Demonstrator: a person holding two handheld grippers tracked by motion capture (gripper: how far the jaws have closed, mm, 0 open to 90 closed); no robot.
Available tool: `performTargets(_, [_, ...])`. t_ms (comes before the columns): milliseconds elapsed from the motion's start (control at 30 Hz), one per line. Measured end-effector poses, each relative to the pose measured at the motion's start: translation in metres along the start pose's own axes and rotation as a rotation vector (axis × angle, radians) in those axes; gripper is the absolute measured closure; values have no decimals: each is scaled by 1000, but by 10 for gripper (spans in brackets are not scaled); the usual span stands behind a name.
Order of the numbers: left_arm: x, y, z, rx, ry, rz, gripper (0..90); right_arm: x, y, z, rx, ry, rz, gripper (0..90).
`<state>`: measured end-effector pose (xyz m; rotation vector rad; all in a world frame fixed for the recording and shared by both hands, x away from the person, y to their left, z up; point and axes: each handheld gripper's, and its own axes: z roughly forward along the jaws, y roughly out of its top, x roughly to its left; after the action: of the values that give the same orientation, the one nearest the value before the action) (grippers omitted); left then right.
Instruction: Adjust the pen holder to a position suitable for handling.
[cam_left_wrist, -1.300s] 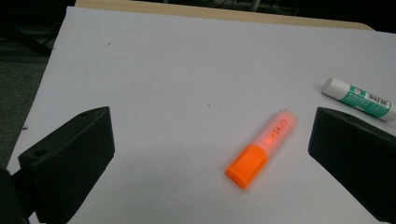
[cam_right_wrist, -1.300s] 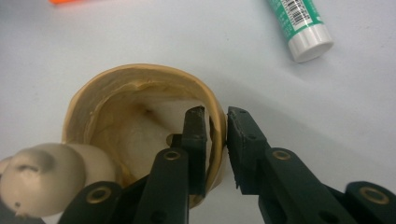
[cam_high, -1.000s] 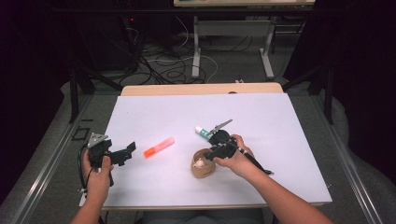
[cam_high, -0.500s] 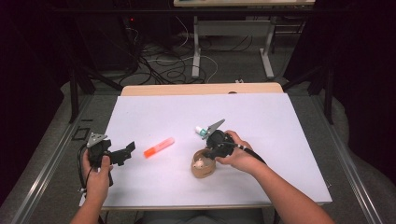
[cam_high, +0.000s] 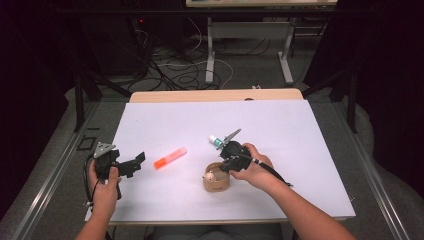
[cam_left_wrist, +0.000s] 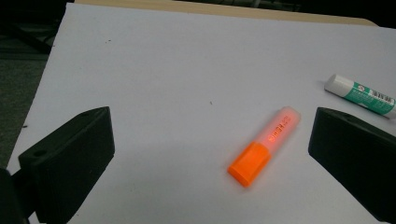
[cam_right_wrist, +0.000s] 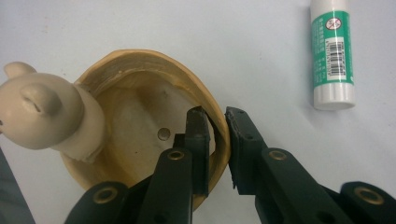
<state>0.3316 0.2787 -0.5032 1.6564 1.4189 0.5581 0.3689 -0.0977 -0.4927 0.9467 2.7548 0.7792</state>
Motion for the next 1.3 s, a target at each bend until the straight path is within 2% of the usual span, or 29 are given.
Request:
performTargets(100, [0,0,1,1,-3,0,4,4,-1,-1,7,-36,22,807])
performTargets(167, [0,0,1,3,-8,7,4,8,-2,-2,2,-57,16,807])
performTargets(233, [-1,0,1,7,-9,8,4,8,-3,-2,-6,-44,34,806])
performTargets(300, [-1,0,1,5,-12,7,4,6,-4,-1,-11,-42,31,807])
performTargets(367, [-2,0,1,4,-11,8,4,5,-4,-2,-11,-33,65,802])
performTargets(500, [-1,-1,2,7,-13,7,4,5,-5,-2,-24,-29,69,767])
performTargets(533, [-1,-1,2,10,-13,9,5,5,-7,-3,-47,-21,61,730])
performTargets(600, [-1,-1,2,6,-18,10,5,4,-8,-6,-56,-13,69,707])
performTargets(633, [-1,-1,3,8,-16,11,7,2,-11,-11,-106,-3,67,657])
performTargets(700, [-1,-1,3,6,-18,11,8,1,-13,-14,-127,-6,78,642])
performTargets(733, [-1,-1,3,4,-17,10,11,-1,-18,-21,-176,5,107,612])
performTargets(800, [-1,-2,4,3,-17,7,16,-3,-23,-28,-223,19,127,587])
performTargets(900, [-2,-2,4,8,-18,2,28,-5,-32,-38,-255,5,124,554])
performTargets(967, [-2,-2,5,9,-20,1,48,-7,-38,-43,-295,-5,122,516])
performTargets(1033, [-3,-2,6,8,-28,10,53,-8,-41,-45,-306,-11,125,501])
performTargets(1067, [-3,-2,6,10,-22,15,57,-11,-48,-50,-334,-25,132,471])
performTargets(1233, [-5,-3,7,15,-31,29,59,-18,-61,-59,-379,-68,170,411])
performTargets(1267, [-5,-2,7,19,-34,30,59,-21,-67,-64,-387,-98,206,387])
performTargets(1300, [-5,-2,7,21,-35,30,58,-24,-71,-66,-399,-119,213,363])
